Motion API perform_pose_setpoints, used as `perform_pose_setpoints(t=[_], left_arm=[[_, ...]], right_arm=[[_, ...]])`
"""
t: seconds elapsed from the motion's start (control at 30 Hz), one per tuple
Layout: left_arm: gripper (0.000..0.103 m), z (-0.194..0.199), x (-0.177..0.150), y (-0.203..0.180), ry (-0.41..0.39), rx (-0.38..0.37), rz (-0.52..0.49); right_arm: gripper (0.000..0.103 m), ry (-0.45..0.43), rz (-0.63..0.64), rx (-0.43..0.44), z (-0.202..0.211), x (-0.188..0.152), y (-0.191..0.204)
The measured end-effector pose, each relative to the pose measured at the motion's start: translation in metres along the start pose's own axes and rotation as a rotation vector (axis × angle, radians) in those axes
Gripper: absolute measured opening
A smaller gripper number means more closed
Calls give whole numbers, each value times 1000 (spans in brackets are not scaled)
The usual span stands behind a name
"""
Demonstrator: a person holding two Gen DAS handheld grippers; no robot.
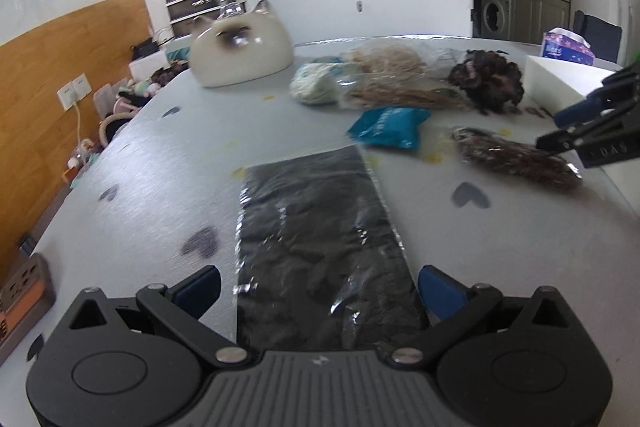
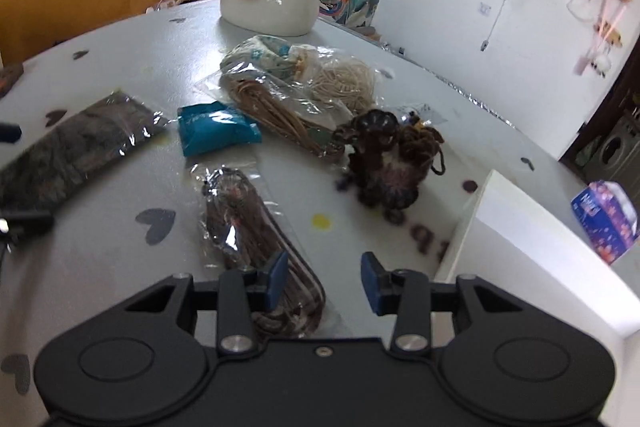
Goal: Organize soft objects
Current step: 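Reach the left tool to the black bag while the right tool reaches the brown-cord bag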
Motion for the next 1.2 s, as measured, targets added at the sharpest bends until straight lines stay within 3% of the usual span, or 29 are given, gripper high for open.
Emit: perform_pose_setpoints(t=[0.2, 0.3, 0.4, 0.5, 0.63, 0.83, 1.03, 1.2], left_arm=[[103, -6, 3, 14, 32, -27, 47], [103, -14, 8, 16, 48, -45, 63], [103, -28, 10, 14, 106, -92, 77], [103, -34, 15, 16, 109, -69, 69], [103, -41, 20, 14, 126, -76, 71], [101, -44, 25, 9, 133, -86, 60], [83, -39, 26, 5, 83, -110, 55], [70, -30, 26, 1, 56, -124, 55]], right_arm=[[45, -16, 6, 119, 14, -1, 30], [50, -59, -116, 195, 21, 4, 29], [66, -105, -309, 255, 22, 6, 20], [78, -126, -487, 322, 19, 4, 16], [84, -121, -536, 315, 9, 2, 19], [81, -71, -512, 266, -2, -8, 23], [67, -79, -432, 207, 2, -14, 29], [51, -103, -430, 231, 7, -17, 32]])
Point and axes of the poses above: each gripper's, at about its wrist camera, not at the fingertips, and z roughly against the way its jaws point, y to its left, x to its top, the point moved 9 cm from there along -z, roughly the way its jaws point, and after that the axes turned 15 degrees about x, right-handed, at the moved point
